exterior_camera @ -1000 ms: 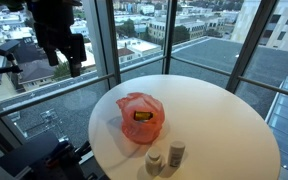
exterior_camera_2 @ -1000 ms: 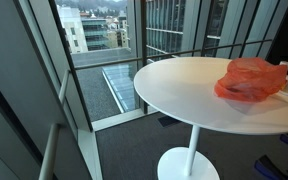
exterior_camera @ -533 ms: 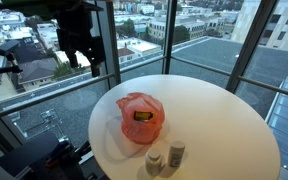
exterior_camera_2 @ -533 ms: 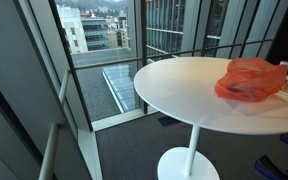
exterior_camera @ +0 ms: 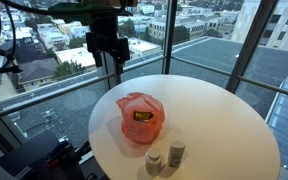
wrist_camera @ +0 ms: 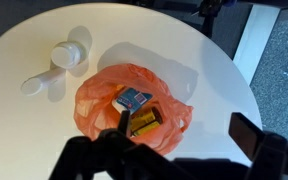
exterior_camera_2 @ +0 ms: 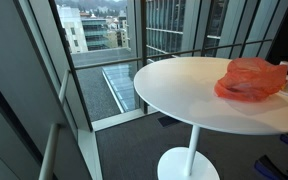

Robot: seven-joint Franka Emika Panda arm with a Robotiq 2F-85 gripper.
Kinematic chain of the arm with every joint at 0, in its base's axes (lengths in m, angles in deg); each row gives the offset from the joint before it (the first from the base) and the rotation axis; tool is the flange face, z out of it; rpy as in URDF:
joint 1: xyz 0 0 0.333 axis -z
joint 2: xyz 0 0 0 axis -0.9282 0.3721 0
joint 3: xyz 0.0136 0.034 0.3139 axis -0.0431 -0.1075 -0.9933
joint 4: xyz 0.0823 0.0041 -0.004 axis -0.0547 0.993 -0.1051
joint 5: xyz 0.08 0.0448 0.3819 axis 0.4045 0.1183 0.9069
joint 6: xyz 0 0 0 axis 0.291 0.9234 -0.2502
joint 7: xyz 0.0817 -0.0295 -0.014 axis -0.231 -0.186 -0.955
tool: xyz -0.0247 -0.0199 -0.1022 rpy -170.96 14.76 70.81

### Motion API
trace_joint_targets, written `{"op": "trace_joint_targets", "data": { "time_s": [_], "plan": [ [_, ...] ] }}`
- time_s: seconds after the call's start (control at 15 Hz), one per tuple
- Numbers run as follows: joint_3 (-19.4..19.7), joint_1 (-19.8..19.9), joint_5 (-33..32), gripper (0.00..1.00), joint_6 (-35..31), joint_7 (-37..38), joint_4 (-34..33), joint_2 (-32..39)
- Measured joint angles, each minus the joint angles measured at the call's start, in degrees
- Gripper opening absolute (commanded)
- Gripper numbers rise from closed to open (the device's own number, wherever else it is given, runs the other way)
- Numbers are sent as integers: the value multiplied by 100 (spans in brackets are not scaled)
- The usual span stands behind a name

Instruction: Remove the blue bottle from the plastic bag and put it on the table top

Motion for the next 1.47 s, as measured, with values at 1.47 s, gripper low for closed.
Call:
{"op": "trace_joint_targets", "data": {
  "time_s": [1.47],
  "plan": [
    [-42, 345, 0, 100, -1048, 924, -826, 2430]
  ]
}}
